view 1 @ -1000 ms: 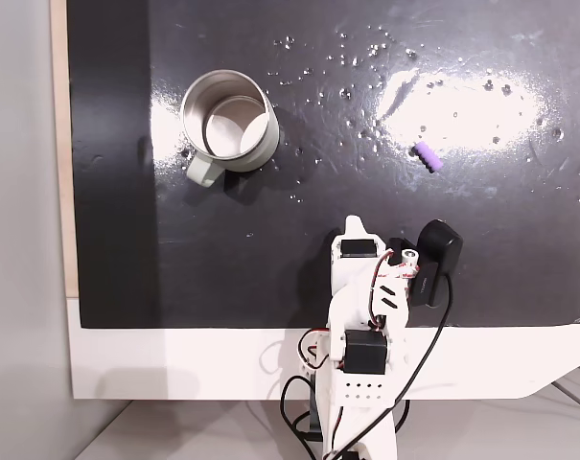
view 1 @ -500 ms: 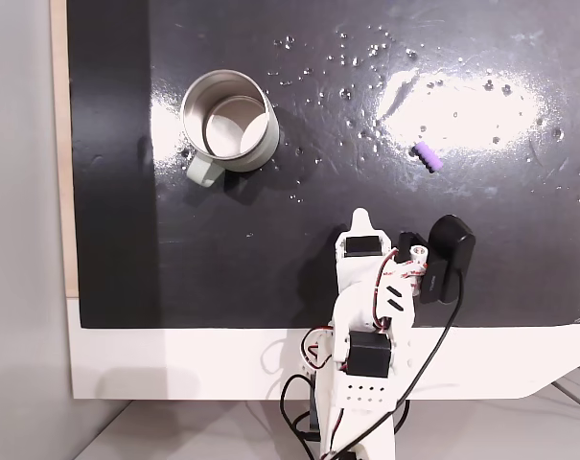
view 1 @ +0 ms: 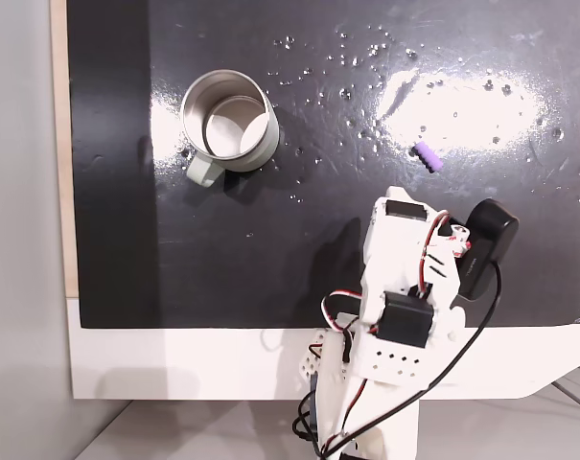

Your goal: Grasp a pengrip and put it in the cup.

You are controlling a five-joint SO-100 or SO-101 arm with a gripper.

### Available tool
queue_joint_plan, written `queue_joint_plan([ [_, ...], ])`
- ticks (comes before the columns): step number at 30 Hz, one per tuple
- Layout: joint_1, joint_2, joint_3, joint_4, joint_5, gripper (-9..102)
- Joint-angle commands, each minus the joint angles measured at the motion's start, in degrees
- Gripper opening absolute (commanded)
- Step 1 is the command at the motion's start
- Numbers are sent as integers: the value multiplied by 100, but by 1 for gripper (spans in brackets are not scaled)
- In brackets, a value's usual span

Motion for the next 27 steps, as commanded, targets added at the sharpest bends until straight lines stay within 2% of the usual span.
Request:
queue_joint_plan([
  [1, 193, -861, -1020, 167, 255, 0],
  [9, 343, -2742, -2531, 782, 1151, 2],
  [16, 448, -3797, -3270, 1037, 1775, 24],
  [27, 791, -4772, -3700, 1020, 1978, 27],
])
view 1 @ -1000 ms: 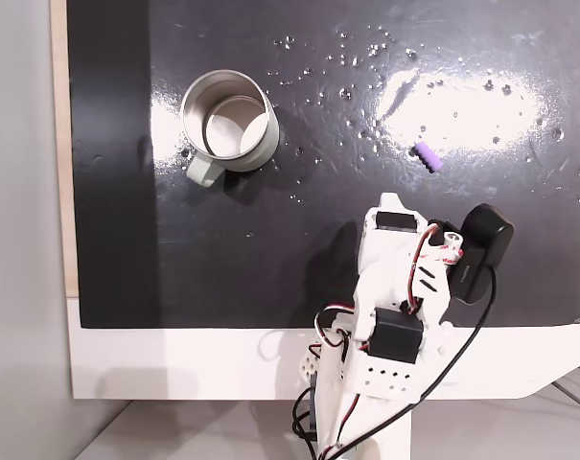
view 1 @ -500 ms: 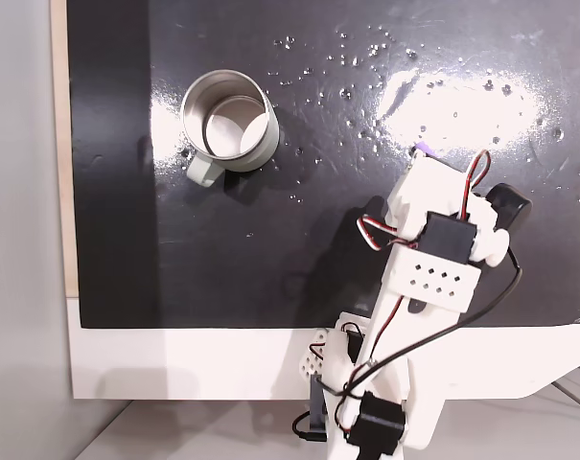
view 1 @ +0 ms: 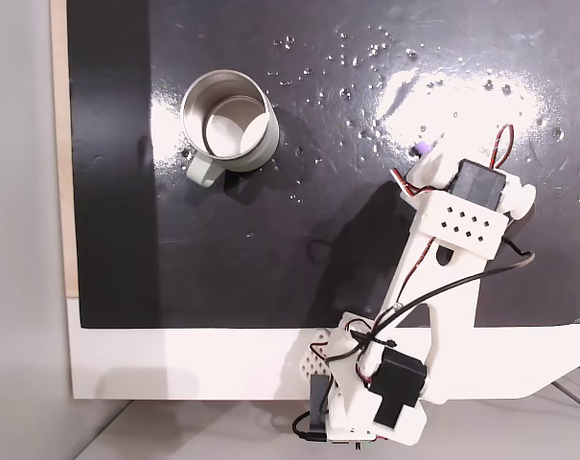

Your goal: Grasp a pengrip and put it in the cup.

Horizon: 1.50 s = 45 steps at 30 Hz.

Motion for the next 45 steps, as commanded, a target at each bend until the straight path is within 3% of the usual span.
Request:
queue_joint_plan([
  [1, 35, -202, -334, -88, 53, 27],
  [24, 246, -2320, -1371, -281, 44, 26],
  [27, 237, -2461, -1477, -325, 35, 22],
  [33, 185, -2496, -1450, -378, 105, 0],
  [45, -105, -1371, -1292, 18, 272, 0],
])
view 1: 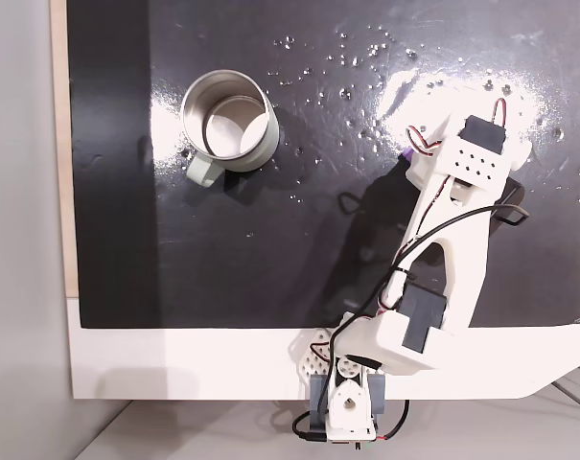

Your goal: Grasp a pengrip and put it in the cup.

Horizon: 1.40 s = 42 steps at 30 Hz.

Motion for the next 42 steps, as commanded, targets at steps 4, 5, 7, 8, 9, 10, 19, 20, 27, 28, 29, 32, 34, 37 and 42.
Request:
queue_joint_plan([
  [4, -343, 1556, -9, 422, 18, 0],
  [5, -396, 1731, -44, 510, 0, 0],
  [7, -527, 2109, -88, 677, -44, 0],
  [8, -598, 2294, -114, 756, -79, 0],
  [9, -686, 2452, -167, 844, -114, 0],
  [10, -782, 2584, -237, 932, -149, 0],
  [19, -1942, 2971, -1204, 1230, -554, 0],
  [20, -2101, 2909, -1345, 1248, -606, 0],
  [27, -3190, 2180, -2303, 1292, -1002, 0],
  [28, -3322, 2074, -2408, 1274, -1090, 0],
  [29, -3437, 1960, -2514, 1266, -1169, 0],
  [32, -3709, 1591, -2795, 1248, -1336, 0],
  [34, -3832, 1371, -2953, 1248, -1389, 0],
  [37, -3999, 1134, -3067, 1213, -1441, 0],
  [42, -4236, 940, -3103, 1125, -1468, 0],
])
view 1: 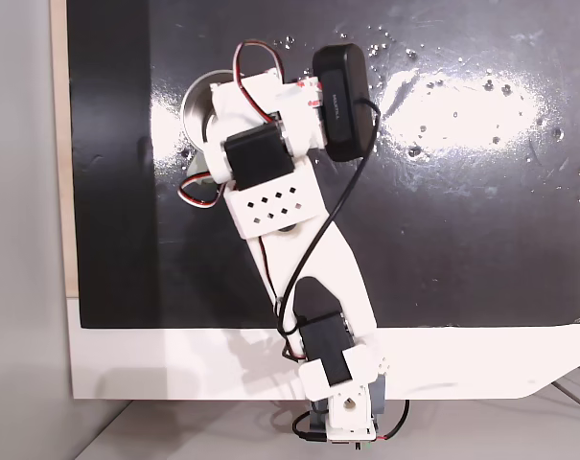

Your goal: Grasp a pengrip and put it in the cup.

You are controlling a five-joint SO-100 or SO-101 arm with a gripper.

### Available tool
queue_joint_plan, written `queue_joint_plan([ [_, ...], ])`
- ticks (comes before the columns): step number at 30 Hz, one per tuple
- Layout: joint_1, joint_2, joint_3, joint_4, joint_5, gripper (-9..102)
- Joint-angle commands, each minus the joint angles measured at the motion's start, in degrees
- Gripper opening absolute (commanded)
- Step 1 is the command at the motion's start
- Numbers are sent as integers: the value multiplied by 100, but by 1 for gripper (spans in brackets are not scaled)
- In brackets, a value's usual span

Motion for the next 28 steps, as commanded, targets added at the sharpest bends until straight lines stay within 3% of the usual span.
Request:
queue_joint_plan([
  [1, -132, 9, -387, -114, -62, 0],
  [10, -272, -114, -413, -158, -105, 0],
  [16, -308, -132, -343, -123, -97, 21],
  [28, -316, -105, -352, -105, -105, 21],
])
